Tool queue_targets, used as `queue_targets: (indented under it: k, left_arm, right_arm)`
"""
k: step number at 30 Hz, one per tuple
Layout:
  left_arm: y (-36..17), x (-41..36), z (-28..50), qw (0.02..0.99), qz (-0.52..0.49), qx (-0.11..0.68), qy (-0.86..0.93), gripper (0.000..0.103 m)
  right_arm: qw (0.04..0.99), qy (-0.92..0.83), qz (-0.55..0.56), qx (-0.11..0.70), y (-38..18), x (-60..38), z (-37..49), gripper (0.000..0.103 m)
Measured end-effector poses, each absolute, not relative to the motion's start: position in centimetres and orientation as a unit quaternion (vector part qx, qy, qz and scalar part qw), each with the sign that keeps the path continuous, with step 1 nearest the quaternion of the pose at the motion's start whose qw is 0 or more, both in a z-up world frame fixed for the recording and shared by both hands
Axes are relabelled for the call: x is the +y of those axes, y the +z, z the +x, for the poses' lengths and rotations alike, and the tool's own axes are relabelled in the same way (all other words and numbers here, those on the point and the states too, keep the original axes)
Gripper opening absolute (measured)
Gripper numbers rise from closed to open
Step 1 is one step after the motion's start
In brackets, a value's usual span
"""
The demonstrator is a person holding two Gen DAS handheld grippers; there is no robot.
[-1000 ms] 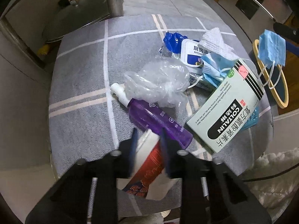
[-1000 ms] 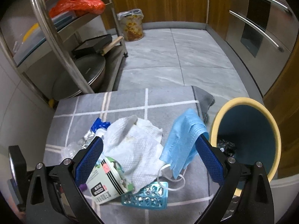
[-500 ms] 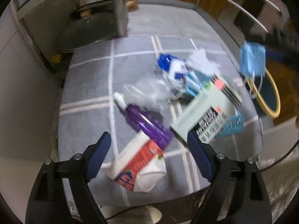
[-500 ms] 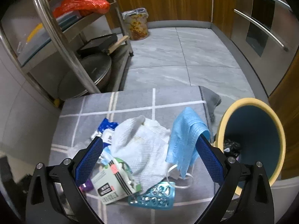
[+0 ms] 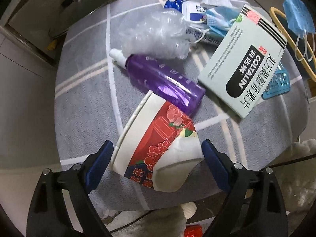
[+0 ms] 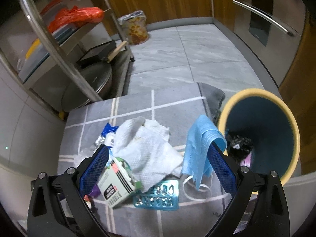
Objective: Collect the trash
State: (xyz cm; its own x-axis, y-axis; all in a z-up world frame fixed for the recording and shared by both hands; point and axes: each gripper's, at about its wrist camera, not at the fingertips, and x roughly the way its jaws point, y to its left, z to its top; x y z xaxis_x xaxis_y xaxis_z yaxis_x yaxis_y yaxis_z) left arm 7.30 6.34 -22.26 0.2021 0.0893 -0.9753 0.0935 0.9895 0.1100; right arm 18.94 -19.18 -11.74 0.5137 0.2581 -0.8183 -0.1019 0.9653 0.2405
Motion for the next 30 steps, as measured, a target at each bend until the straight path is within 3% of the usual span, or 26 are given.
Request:
queue_targets:
  k: [5, 12, 22, 24, 26, 30]
  left_arm:
    - [-21.0, 6.1, 6.7, 0.783, 0.07, 0.618, -0.007, 0.087]
    - [-15.3, 6.2, 6.7, 0.844, 0.036, 0.536, -0.011, 0.087]
    - [-14.3, 7.2, 8.4, 0.858, 0.004, 0.514, -0.008, 0.087]
    - [-14.0, 7.1, 8.6, 0.861, 0.007, 0.508, -0.011, 0.087]
    - [-14.0, 7.1, 8.6, 0.863, 0.007, 0.505, -0.014, 0.087]
    - [-14.3, 6.9, 9.0, 0.863, 0.012, 0.505, -0.017, 0.087]
  right_arm:
    - [0.862, 0.092, 0.089, 0.49, -12.2, -19.9, 19.1, 0.098]
    - [0.862, 0.103, 0.063, 0.492, -12.6, -18.9, 19.3, 0.098]
    - [0.835, 0.133, 0.064, 0.53, -15.3, -17.2, 20.3, 0.095]
    - [0.827, 0.136, 0.07, 0.54, -16.0, -17.0, 20.8, 0.089]
    - [0.819, 0.14, 0.072, 0.551, -16.7, -16.8, 21.2, 0.074]
    - [0.802, 0.158, 0.084, 0.57, -17.7, -16.0, 21.6, 0.06]
